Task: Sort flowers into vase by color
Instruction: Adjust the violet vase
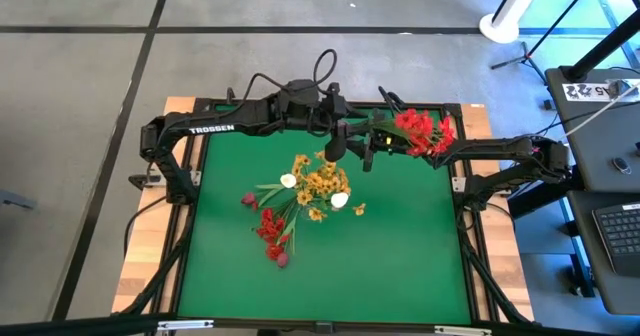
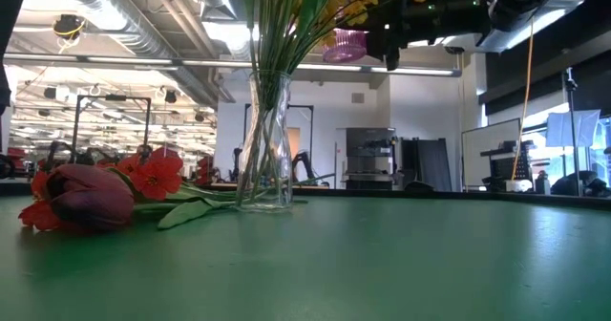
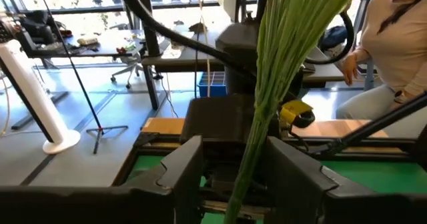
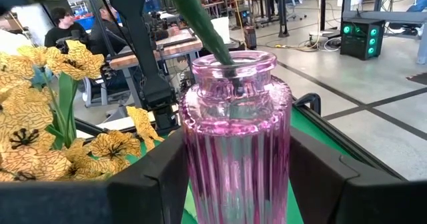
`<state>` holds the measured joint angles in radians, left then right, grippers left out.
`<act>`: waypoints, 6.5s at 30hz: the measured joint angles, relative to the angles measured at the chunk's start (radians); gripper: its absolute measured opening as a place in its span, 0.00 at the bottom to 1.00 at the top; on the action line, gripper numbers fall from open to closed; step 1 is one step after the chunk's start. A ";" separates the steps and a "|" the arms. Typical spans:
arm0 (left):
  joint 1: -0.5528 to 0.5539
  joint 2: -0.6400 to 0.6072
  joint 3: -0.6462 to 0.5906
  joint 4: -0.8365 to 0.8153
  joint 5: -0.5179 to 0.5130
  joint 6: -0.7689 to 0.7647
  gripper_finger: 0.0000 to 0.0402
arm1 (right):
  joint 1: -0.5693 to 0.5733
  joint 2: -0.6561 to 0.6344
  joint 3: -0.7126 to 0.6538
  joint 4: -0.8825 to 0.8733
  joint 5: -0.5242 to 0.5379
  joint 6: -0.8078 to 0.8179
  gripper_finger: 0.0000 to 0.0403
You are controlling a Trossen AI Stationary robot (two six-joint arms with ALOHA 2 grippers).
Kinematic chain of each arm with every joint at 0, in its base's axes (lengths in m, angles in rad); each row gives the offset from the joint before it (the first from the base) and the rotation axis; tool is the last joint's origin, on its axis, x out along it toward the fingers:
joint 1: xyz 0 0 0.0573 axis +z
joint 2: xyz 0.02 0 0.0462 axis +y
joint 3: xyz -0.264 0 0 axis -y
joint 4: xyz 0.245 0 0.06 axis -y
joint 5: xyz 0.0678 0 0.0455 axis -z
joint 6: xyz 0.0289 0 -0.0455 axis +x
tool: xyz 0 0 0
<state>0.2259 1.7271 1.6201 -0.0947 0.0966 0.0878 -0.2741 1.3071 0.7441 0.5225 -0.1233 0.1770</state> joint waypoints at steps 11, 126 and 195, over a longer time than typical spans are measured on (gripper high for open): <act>0.000 0.001 -0.001 -0.046 0.002 -0.007 0.29 | 0.000 0.000 0.000 0.011 0.000 0.000 0.51; 0.064 -0.661 -0.894 0.447 -0.285 -0.201 0.46 | -0.145 0.282 -0.558 0.603 0.247 0.079 0.50; 0.063 -0.661 -0.894 0.262 -0.320 -0.191 0.46 | 0.013 0.575 -0.414 0.520 0.339 0.080 0.82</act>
<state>0.2890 1.0664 0.7261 0.1670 -0.2234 -0.1032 -0.2611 1.8816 0.3302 1.0426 0.2162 0.2573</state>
